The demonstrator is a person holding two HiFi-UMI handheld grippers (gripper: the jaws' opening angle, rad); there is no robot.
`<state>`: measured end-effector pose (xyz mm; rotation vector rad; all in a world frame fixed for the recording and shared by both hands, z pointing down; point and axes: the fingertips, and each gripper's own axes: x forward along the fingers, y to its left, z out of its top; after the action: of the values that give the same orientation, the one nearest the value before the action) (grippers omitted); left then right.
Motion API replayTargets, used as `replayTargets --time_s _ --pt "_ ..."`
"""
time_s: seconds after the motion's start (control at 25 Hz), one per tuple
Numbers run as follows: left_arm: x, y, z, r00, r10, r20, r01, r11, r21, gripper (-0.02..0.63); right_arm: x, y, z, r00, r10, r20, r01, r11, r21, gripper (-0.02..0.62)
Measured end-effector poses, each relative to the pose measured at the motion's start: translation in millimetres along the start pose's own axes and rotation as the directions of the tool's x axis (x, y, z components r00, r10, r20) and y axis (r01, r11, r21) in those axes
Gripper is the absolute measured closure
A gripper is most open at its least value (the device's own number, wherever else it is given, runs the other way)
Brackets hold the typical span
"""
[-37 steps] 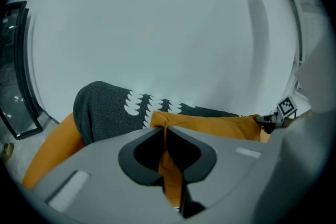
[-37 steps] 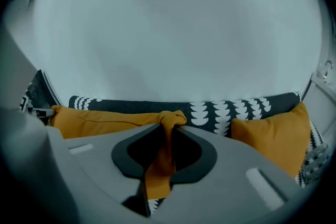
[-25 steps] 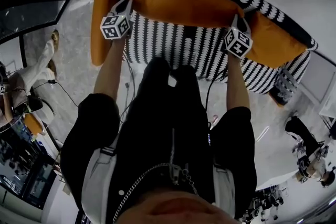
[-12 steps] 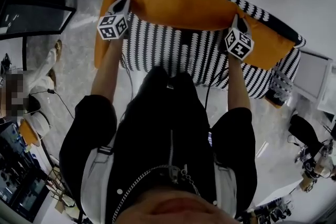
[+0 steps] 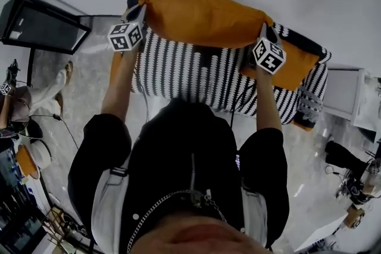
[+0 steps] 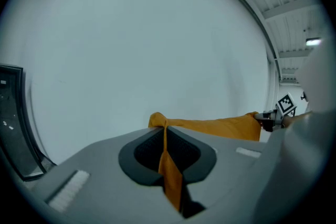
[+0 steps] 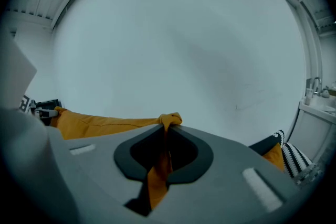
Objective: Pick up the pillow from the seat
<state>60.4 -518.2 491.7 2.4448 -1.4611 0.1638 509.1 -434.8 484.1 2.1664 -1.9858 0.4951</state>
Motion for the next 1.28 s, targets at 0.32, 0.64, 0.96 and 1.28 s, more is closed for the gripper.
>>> replayTargets --time_s 0.32,0.64,0.96,1.28 --pt "-25 -13 50 1.000 -0.008 -0.010 0.008 1.000 -0.007 0.587 -38 13 45 0.998 0.050 0.024 -0.049 0.998 -0.040 0.575" --pt "-46 -30 86 1.000 -0.022 0.023 0.020 0.998 0.066 0.586 -72 16 59 0.995 0.079 0.055 -0.077 0.997 -0.031 0.575" --pt "-59 -38 93 0.999 -0.027 0.031 0.024 0.996 0.083 0.587 -82 17 61 0.994 0.073 0.076 -0.071 0.997 -0.035 0.578" --pt "-70 -33 89 1.000 -0.026 0.018 0.024 0.996 0.091 0.586 -88 25 59 0.994 0.073 0.078 -0.069 0.997 -0.046 0.580"
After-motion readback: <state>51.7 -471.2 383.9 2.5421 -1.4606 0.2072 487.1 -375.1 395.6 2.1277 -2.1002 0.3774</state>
